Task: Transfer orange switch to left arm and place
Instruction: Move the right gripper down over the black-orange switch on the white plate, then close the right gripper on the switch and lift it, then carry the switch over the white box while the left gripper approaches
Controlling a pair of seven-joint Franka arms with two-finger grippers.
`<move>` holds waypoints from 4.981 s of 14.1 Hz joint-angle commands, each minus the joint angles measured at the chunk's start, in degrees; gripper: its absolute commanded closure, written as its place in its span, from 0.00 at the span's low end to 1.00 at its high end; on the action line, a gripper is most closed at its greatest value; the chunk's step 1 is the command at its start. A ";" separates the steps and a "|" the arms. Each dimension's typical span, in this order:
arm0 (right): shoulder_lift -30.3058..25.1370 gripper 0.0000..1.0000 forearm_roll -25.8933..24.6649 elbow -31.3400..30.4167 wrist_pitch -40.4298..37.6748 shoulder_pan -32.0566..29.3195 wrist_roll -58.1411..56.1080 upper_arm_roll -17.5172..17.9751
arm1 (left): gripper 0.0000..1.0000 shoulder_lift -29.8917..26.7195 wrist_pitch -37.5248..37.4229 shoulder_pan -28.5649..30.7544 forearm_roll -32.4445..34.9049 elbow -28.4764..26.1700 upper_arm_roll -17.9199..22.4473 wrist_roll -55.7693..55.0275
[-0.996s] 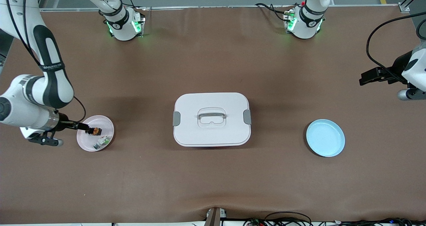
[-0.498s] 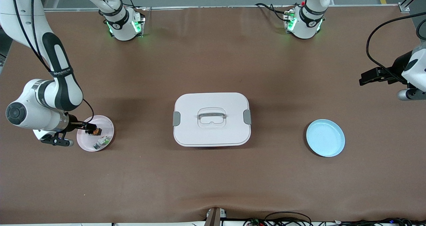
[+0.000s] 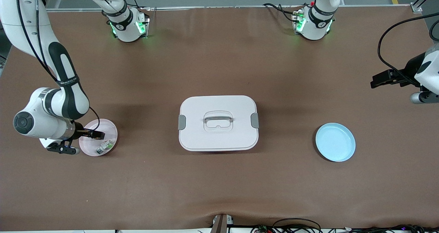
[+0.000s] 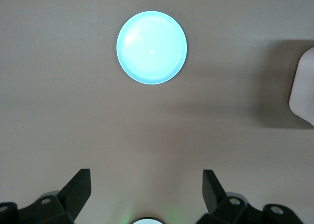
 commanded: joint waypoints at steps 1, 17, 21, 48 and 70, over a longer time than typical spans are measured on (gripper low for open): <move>1.63 0.00 -0.03 1.55 0.81 -0.05 -0.38 -0.07 | 0.00 0.66 -0.89 0.24 0.29 1.40 -0.06 1.37; 3.65 0.00 0.06 1.20 2.40 0.04 -1.34 0.01 | 0.00 0.83 -0.80 0.33 0.20 1.40 0.03 1.37; 3.65 0.00 0.06 1.12 2.40 0.04 -1.34 0.01 | 0.00 0.83 -0.80 0.33 0.29 1.40 0.12 1.37; -4.86 1.00 11.48 16.93 -39.60 3.98 23.32 0.36 | 0.00 0.92 -0.72 0.33 0.11 1.40 0.21 2.16; -4.61 1.00 41.89 34.43 -36.64 24.47 91.27 0.45 | 0.00 4.17 6.31 7.36 -33.38 1.40 -3.66 4.98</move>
